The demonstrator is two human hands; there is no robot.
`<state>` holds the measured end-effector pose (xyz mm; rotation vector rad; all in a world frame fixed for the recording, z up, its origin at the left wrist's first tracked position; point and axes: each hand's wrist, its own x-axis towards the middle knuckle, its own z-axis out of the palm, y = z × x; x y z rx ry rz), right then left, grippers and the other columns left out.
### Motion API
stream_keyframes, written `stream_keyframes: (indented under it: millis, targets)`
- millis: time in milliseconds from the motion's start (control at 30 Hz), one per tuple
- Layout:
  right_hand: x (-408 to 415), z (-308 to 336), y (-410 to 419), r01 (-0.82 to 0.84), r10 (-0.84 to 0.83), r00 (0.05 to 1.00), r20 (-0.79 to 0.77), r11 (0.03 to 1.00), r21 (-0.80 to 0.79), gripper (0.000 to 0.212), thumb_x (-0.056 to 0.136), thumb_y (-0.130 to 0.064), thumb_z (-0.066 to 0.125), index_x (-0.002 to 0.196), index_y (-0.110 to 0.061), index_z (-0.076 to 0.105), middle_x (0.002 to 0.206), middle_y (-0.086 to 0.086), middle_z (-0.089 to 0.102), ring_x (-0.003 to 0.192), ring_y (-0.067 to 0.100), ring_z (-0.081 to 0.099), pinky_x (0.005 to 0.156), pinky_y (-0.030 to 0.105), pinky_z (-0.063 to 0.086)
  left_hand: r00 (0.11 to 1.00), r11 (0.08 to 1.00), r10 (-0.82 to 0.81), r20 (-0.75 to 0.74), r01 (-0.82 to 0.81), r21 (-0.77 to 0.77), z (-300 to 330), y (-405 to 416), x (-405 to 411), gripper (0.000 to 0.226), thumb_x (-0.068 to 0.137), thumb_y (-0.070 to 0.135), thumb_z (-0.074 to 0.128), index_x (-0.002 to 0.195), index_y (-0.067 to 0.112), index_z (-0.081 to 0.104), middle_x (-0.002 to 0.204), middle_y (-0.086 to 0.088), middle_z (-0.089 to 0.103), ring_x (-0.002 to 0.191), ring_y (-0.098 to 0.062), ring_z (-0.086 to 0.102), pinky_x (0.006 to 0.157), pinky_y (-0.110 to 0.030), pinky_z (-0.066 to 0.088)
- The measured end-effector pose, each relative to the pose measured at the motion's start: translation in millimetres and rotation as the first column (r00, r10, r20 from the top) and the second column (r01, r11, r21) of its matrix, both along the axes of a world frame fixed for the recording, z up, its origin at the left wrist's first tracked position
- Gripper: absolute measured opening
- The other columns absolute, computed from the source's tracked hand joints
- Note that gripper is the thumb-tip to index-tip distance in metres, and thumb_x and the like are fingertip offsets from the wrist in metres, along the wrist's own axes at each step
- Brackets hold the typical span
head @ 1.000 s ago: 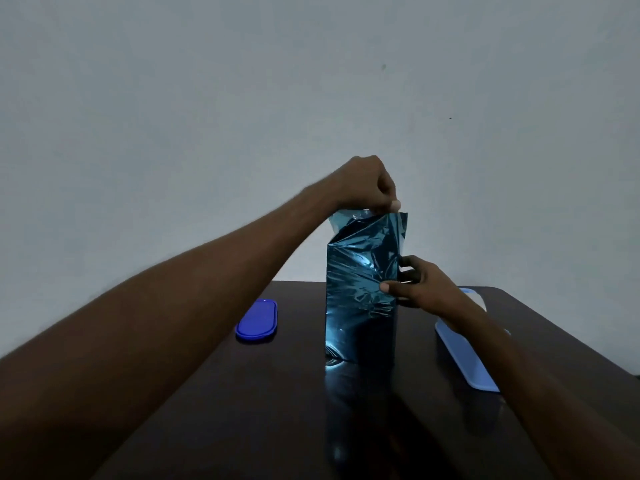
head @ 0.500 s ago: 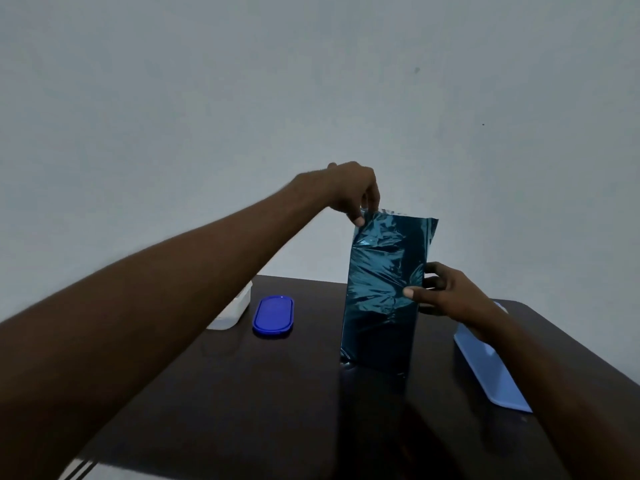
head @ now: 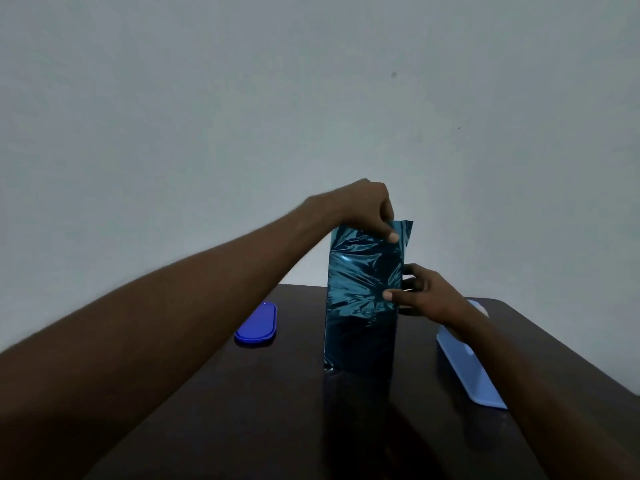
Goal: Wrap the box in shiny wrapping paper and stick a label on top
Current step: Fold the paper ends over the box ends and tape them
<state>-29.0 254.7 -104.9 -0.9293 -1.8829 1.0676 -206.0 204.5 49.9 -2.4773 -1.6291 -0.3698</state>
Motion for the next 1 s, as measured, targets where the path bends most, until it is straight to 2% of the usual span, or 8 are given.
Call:
stream_keyframes:
  millis: [100, 200, 333, 500, 700, 867, 933, 1000]
  targets:
    - [0, 1, -1, -0.004, 0.004, 1.0, -0.001, 1.0, 0.004, 0.063, 0.08, -0.02, 0.08, 0.135, -0.015, 0.049, 0.109, 0.006, 0.071, 0.097, 0.02, 0.071, 0.083, 0.036, 0.06, 0.993, 0.996, -0.031, 0.114, 0.021, 0.085, 6, 0, 8, 0.016, 0.083, 0.033, 0.074, 0.071, 0.022, 0.072, 0.056, 0.017, 0.06, 0.048, 0.01, 0.052, 0.056, -0.015, 0.038]
    - [0, 0, -1, -0.007, 0.007, 1.0, 0.009, 1.0, 0.018, 0.064, 0.08, -0.021, 0.081, 0.135, -0.016, 0.049, 0.109, 0.006, 0.071, 0.098, 0.02, 0.071, 0.086, 0.038, 0.059, 0.949, 1.0, 0.022, 0.314, -0.022, -0.004, 15, 2, 11, 0.035, 0.087, 0.047, 0.066, 0.083, 0.014, 0.078, 0.071, 0.008, 0.073, 0.066, 0.001, 0.067, 0.065, -0.018, 0.052]
    - [0, 0, -1, 0.004, -0.006, 1.0, 0.024, 0.998, 0.06, 0.067, 0.077, -0.026, 0.082, 0.135, -0.017, 0.049, 0.11, 0.005, 0.071, 0.097, 0.019, 0.071, 0.086, 0.04, 0.059, 0.952, 0.977, 0.211, 0.221, -0.205, -0.052, 9, 15, 30, 0.064, 0.073, 0.077, 0.059, 0.071, 0.013, 0.06, 0.073, 0.001, 0.064, 0.066, -0.013, 0.06, 0.063, -0.027, 0.047]
    - [0, -2, -3, 0.023, -0.033, 0.997, 0.067, 0.989, 0.149, 0.072, 0.072, -0.036, 0.086, 0.134, -0.021, 0.051, 0.109, 0.002, 0.072, 0.097, 0.016, 0.071, 0.089, 0.043, 0.058, 0.958, 0.953, 0.269, 0.1, -0.279, 0.116, 3, 23, 56, 0.036, 0.07, 0.036, 0.084, 0.077, 0.01, 0.059, 0.082, -0.002, 0.065, 0.084, -0.022, 0.066, 0.074, -0.033, 0.055]
    - [2, -1, -5, 0.01, -0.025, 0.996, 0.084, 0.984, 0.177, 0.076, 0.068, -0.041, 0.086, 0.134, -0.023, 0.051, 0.111, 0.0, 0.072, 0.101, 0.015, 0.07, 0.092, 0.044, 0.056, 0.928, 0.977, 0.126, 0.35, -0.176, 0.117, 32, 16, 43, 0.024, 0.078, 0.0, 0.07, 0.101, 0.009, 0.072, 0.08, -0.007, 0.075, 0.068, -0.014, 0.072, 0.072, -0.029, 0.061]
    - [1, -1, -6, 0.003, -0.018, 0.997, 0.076, 0.982, 0.191, 0.072, 0.073, -0.034, 0.085, 0.135, -0.02, 0.05, 0.115, 0.001, 0.07, 0.102, 0.015, 0.069, 0.092, 0.044, 0.056, 0.988, 0.957, 0.128, -0.084, -0.146, -0.25, 43, 13, 24, 0.051, 0.083, -0.002, 0.066, 0.127, 0.024, 0.062, 0.125, -0.002, 0.06, 0.112, -0.018, 0.056, 0.094, -0.035, 0.052]
    - [0, 0, -6, 0.002, -0.017, 0.997, 0.078, 0.982, 0.189, 0.072, 0.074, -0.034, 0.085, 0.135, -0.02, 0.05, 0.116, 0.0, 0.069, 0.103, 0.015, 0.069, 0.092, 0.044, 0.056, 0.963, 0.958, 0.145, -0.227, -0.194, -0.212, 37, 16, 22, 0.054, 0.083, 0.007, 0.07, 0.131, 0.029, 0.059, 0.125, 0.001, 0.056, 0.116, -0.02, 0.054, 0.097, -0.036, 0.049]
    - [1, 0, -6, -0.001, -0.015, 0.997, 0.081, 0.982, 0.187, 0.073, 0.073, -0.035, 0.085, 0.135, -0.02, 0.05, 0.115, 0.0, 0.069, 0.102, 0.014, 0.069, 0.092, 0.044, 0.056, 0.979, 0.988, 0.096, -0.182, -0.115, -0.099, 25, 22, 24, 0.044, 0.083, 0.008, 0.069, 0.123, 0.028, 0.066, 0.117, 0.004, 0.063, 0.109, -0.017, 0.06, 0.087, -0.031, 0.05]
